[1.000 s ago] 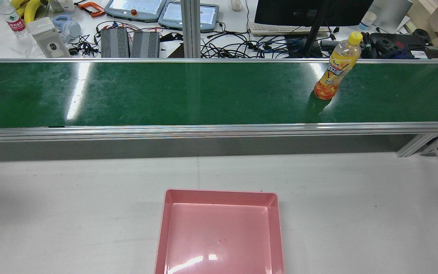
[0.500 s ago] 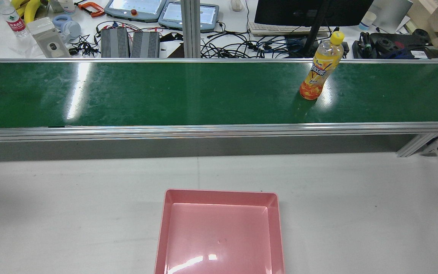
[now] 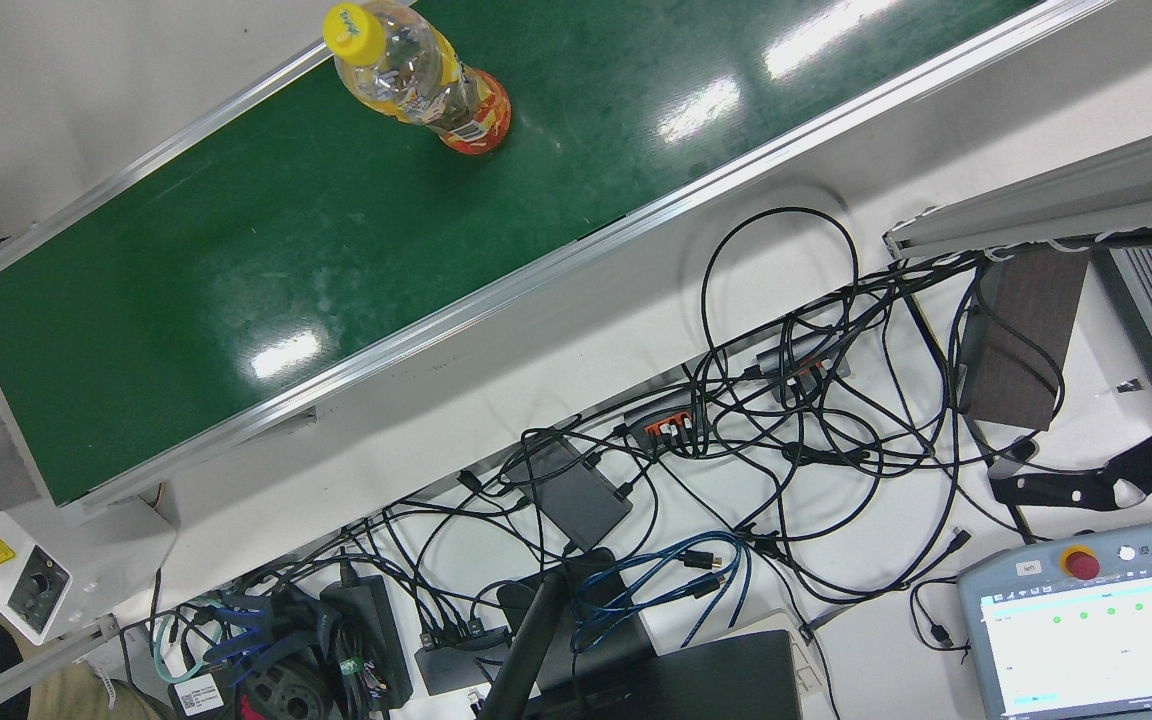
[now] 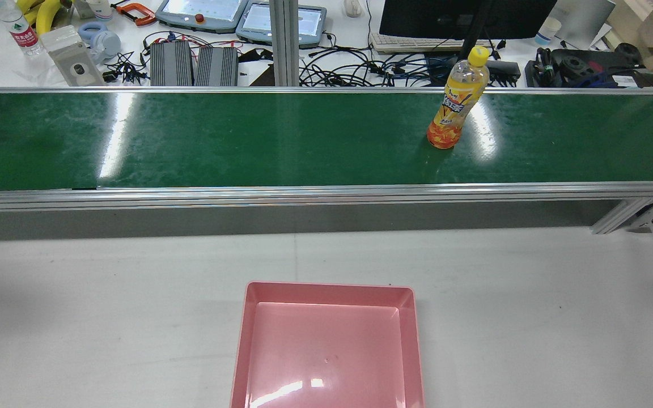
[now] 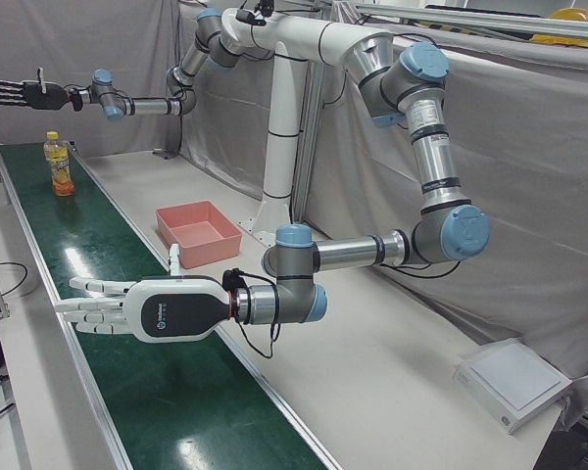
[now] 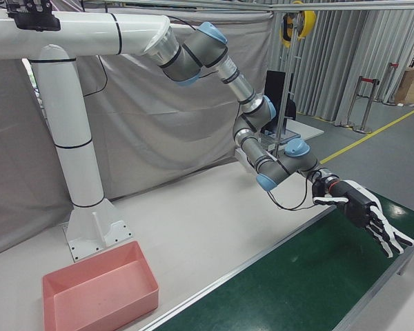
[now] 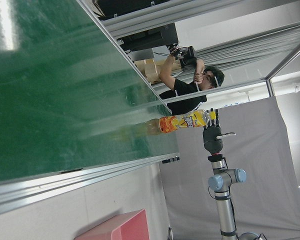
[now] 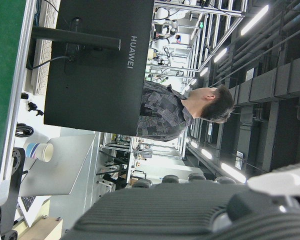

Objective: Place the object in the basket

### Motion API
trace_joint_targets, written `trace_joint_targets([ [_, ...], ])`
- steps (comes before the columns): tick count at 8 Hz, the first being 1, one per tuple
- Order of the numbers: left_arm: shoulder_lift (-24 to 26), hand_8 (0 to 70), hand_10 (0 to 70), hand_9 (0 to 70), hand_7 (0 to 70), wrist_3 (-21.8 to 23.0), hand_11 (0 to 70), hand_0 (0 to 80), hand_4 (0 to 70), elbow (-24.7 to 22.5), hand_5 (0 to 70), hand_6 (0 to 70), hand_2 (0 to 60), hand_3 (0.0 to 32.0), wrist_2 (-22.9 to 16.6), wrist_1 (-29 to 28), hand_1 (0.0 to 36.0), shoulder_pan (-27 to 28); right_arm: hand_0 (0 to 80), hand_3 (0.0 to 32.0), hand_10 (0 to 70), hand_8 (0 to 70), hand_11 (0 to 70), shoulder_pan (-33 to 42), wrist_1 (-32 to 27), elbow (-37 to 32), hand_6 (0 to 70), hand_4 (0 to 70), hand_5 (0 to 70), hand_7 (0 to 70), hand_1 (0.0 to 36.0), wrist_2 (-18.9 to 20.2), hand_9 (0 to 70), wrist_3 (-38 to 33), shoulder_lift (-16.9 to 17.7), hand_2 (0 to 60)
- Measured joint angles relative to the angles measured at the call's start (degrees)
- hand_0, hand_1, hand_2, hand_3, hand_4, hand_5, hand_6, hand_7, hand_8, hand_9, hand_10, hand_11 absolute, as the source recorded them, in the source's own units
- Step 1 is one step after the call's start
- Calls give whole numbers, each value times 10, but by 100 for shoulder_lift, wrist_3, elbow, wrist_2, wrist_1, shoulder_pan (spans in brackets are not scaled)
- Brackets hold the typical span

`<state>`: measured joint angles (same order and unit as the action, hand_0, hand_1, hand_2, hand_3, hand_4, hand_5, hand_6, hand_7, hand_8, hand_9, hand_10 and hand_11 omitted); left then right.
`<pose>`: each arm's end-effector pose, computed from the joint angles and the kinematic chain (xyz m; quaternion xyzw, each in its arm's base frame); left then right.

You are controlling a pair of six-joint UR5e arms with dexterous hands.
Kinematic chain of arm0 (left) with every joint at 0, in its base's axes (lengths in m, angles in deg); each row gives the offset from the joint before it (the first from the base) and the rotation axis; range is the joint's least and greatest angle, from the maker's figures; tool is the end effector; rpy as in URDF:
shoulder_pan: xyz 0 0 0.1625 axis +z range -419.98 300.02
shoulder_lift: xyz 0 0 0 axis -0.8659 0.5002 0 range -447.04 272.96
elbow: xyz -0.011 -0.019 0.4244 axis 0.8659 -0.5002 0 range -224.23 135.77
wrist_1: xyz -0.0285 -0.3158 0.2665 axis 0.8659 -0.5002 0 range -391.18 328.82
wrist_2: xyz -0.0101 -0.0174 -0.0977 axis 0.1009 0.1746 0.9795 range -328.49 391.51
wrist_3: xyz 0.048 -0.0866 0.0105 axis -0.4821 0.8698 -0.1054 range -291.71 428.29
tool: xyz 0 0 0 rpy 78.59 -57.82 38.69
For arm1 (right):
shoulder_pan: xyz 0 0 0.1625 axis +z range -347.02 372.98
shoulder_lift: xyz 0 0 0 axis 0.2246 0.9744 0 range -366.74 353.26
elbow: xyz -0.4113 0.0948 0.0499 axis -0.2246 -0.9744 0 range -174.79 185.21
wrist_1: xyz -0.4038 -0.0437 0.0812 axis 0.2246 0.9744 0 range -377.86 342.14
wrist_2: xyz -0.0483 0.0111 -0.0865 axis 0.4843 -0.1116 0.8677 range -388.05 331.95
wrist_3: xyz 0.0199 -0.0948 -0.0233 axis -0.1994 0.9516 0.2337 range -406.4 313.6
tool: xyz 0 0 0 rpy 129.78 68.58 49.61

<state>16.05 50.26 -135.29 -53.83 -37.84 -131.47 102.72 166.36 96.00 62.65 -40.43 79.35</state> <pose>0.0581 -0.6183 0.5385 0.0195 0.8226 -0.5492 0.1461 0.1297 -0.5209 0.6532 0.0311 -0.7094 0.7028 0.0426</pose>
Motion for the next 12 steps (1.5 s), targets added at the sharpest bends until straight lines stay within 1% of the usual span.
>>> trace_joint_targets([
  [2,0,59,78,102,0,0,123,486,159,0,117,0,0,0,0,-1,74,14,0,0,0,0,0,0,0,-2,0,0,0,0,0,0,0,0,3,0],
  [5,0,66,70,107,0,0,113,500,164,-4,135,0,0,0,-6,15,86,21,0,0,0,0,0,0,0,0,0,0,0,0,0,0,0,0,-1,0],
  [8,0,66,67,106,0,-11,108,496,159,-14,129,0,0,0,-8,224,82,23,0,0,0,0,0,0,0,0,0,0,0,0,0,0,0,0,1,0],
  [12,0,57,69,94,0,-17,111,495,153,-50,124,0,0,0,-1,280,80,5,0,0,0,0,0,0,0,0,0,0,0,0,0,0,0,0,2,0],
])
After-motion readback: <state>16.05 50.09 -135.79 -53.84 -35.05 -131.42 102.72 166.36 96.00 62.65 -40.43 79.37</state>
